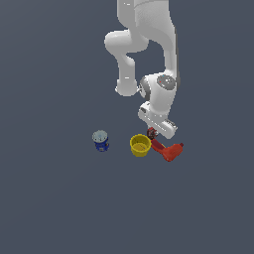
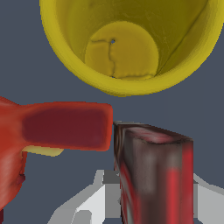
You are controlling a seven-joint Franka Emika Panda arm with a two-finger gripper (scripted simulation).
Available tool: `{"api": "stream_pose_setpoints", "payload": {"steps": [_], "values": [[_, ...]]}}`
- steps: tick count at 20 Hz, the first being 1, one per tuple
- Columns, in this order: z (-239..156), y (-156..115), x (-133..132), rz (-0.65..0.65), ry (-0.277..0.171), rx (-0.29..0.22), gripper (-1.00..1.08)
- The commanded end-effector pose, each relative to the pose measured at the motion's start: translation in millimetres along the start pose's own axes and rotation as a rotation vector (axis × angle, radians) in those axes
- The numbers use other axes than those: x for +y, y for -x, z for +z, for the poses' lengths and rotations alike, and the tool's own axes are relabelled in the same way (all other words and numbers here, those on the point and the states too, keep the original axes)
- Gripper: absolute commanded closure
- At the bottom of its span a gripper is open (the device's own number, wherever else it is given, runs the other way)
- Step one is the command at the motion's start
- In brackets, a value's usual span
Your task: Pick up a designated object from a clutter of objects.
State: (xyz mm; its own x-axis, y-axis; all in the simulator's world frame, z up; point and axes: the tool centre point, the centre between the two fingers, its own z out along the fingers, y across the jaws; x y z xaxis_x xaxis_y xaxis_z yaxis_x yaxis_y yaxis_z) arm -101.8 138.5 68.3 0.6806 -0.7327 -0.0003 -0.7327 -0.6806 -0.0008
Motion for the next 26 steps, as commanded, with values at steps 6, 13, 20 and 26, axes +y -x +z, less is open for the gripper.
{"api": "stream_pose_setpoints", "payload": {"steps": [6, 13, 20, 26], "values": [[-9.6, -1.2, -5.3, 0.000, 0.000, 0.000, 1.08], [-39.0, -4.6, -21.9, 0.000, 0.000, -0.001, 1.08], [-88.5, -10.6, -50.0, -0.001, -0.001, -0.002, 1.08], [-138.9, -17.4, -79.0, -0.001, -0.001, -0.002, 1.08]]}}
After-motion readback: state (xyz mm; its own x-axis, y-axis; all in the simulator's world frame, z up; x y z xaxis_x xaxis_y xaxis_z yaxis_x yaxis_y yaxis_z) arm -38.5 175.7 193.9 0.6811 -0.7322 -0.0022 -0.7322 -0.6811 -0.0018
